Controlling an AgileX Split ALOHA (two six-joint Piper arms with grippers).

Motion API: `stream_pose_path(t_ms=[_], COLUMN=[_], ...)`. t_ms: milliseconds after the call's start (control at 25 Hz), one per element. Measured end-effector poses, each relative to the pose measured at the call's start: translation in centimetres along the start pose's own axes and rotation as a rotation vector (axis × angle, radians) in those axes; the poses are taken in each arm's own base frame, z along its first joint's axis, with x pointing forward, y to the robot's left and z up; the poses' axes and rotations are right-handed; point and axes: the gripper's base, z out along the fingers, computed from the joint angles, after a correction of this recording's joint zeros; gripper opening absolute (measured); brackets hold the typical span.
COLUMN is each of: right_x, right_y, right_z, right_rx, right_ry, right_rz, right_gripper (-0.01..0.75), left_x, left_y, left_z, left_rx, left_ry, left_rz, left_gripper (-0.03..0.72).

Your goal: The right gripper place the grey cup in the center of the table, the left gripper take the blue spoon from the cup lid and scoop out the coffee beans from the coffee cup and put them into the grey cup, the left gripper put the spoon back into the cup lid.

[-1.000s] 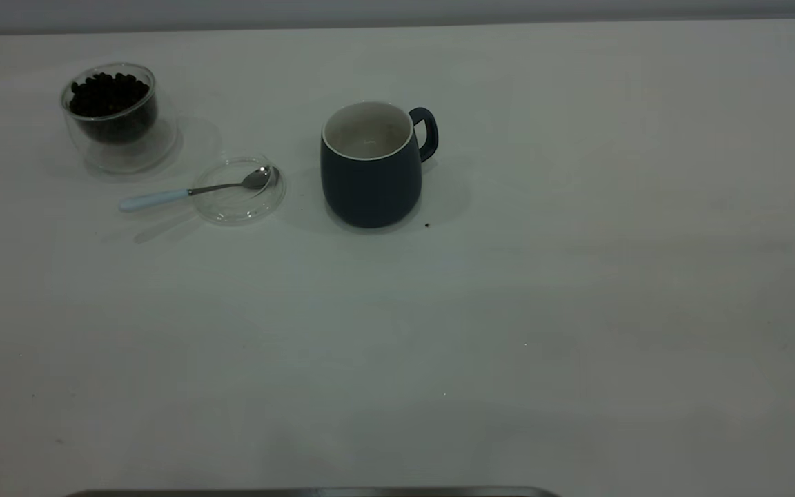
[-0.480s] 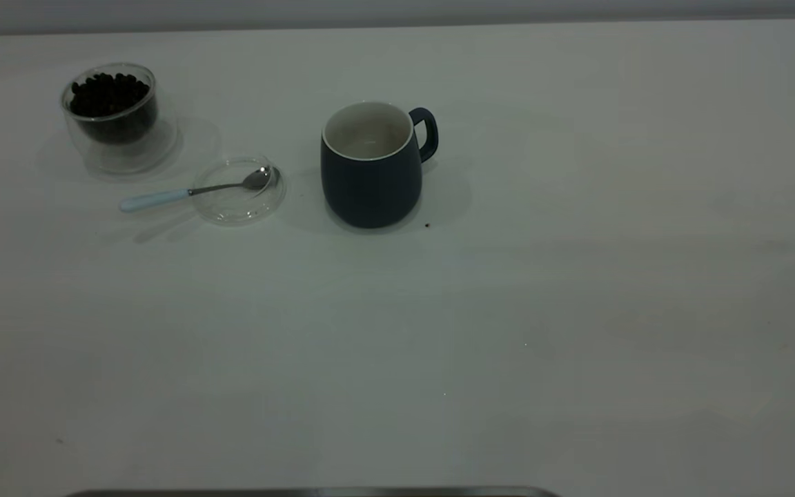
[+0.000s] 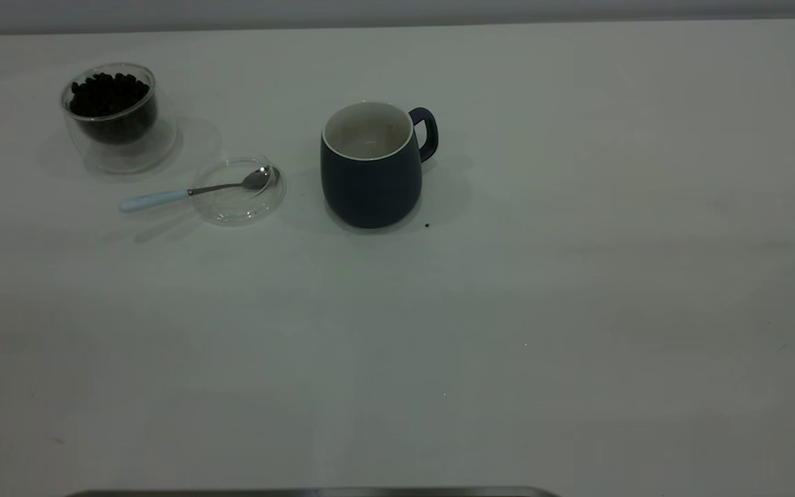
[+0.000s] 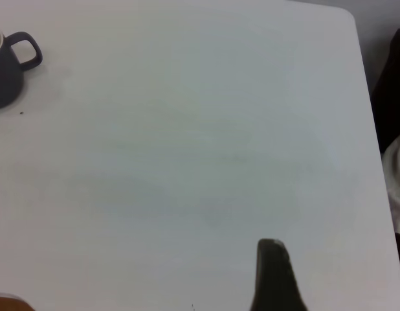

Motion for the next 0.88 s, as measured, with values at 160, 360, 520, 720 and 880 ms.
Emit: stream_pose_path(t_ms=[160,360,520,720,880], right_x=[0.0,0.0,0.0,0.0,0.0], right_y=[0.0,0.0,0.0,0.0,0.0], right_z=[0.0,0.0,0.0,0.0,0.0], right_rx=[0.000,0.000,0.000,0.000,0.000], right_ry=[0.000,0.000,0.000,0.000,0.000], right_rz=[0.000,0.000,0.000,0.000,0.000], right_gripper=[0.459,0.459,0.459,0.459,0.459], left_x=[0.7,1.6,2.1,2.3,2.3], left_y=[-0.1,0.2,0.4,0.4,0.4], left_z=[-0.4,-0.4,-0.5,-0.4,-0.4], left_rx=[0.008,0.013,-0.022,-0.045,-0.045], left_ry=[-0.045,-0.051,-0.056,-0.044,-0.043], left_rz=[-0.001,0.010,-0.019,-0.039,-0.039], left_gripper=[0.576,0.576,0.576,0.576,0.576])
